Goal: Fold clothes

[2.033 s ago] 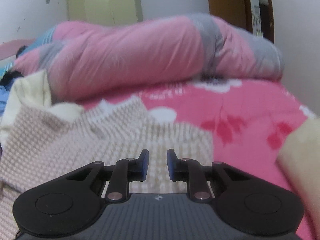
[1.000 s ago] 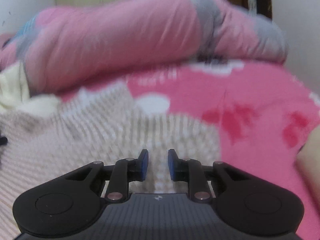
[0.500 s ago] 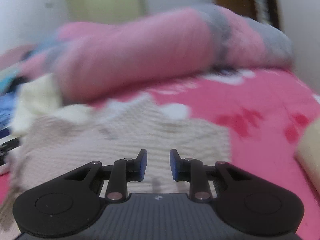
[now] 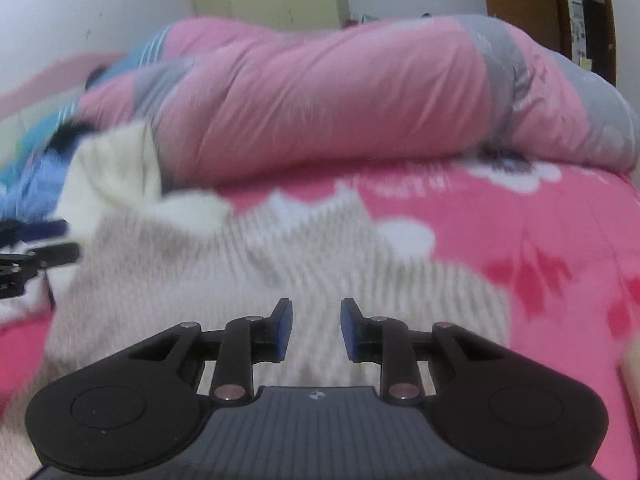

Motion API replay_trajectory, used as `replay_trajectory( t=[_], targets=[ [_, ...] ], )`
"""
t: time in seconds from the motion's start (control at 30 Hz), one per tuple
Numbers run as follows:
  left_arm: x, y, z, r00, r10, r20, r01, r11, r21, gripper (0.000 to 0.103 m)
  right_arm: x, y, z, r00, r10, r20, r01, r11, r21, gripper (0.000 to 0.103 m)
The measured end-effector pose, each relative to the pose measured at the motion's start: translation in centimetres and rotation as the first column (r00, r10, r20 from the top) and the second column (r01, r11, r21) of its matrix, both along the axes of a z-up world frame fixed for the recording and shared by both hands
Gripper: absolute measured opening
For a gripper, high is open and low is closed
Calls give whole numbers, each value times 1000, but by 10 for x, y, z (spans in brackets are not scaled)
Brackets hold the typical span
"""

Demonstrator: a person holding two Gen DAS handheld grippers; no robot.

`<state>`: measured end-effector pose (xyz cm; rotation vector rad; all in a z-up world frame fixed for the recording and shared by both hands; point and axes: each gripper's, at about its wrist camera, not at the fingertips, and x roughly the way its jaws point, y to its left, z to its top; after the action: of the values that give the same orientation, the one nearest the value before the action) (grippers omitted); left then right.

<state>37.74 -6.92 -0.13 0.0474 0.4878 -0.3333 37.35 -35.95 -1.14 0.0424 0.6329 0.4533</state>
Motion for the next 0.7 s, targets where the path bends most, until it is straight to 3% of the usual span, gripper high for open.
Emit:
replay_trajectory(
  t=[0.07, 0.13, 0.17, 0.23, 0.4, 0.57, 0.6, 0.63, 0.67, 0.7],
  targets=[
    [50, -11, -9, 995, 23, -100, -30, 997, -73, 55, 30, 13, 1, 999, -10, -33, 11, 999, 32, 28],
    [99, -22, -24, 978, 53, -201, -77, 991, -111, 45, 66, 17, -4, 996, -29, -85, 35, 997, 70, 35],
    [119, -25, -32, 970, 64, -235, -97, 986, -132, 45, 83, 17, -9, 993, -37, -109, 47, 994, 94, 45],
    [152, -31, -48, 954, 50, -295, -104, 980, -170, 47, 115, 17, -21, 987, -56, -149, 77, 988, 137, 46],
    [200, -41, -81, 926, 107, -362, -182, 967, -180, 52, 177, 19, -53, 967, -116, -228, 167, 962, 216, 48],
    [222, -50, -94, 926, 102, -364, -182, 964, -193, 52, 206, 28, -77, 949, -123, -291, 207, 939, 276, 48],
    [222, -53, -94, 927, 98, -362, -178, 965, -194, 50, 207, 31, -79, 949, -124, -288, 206, 940, 272, 46],
    [222, -56, -95, 928, 95, -359, -174, 965, -194, 41, 206, 34, -80, 951, -125, -282, 202, 943, 264, 44],
    [222, -58, -95, 930, 91, -357, -169, 966, -195, 26, 206, 37, -80, 953, -126, -275, 199, 946, 257, 35],
    [222, -61, -96, 931, 87, -355, -165, 967, -195, 23, 204, 39, -79, 956, -127, -266, 196, 949, 249, 18]
  ],
)
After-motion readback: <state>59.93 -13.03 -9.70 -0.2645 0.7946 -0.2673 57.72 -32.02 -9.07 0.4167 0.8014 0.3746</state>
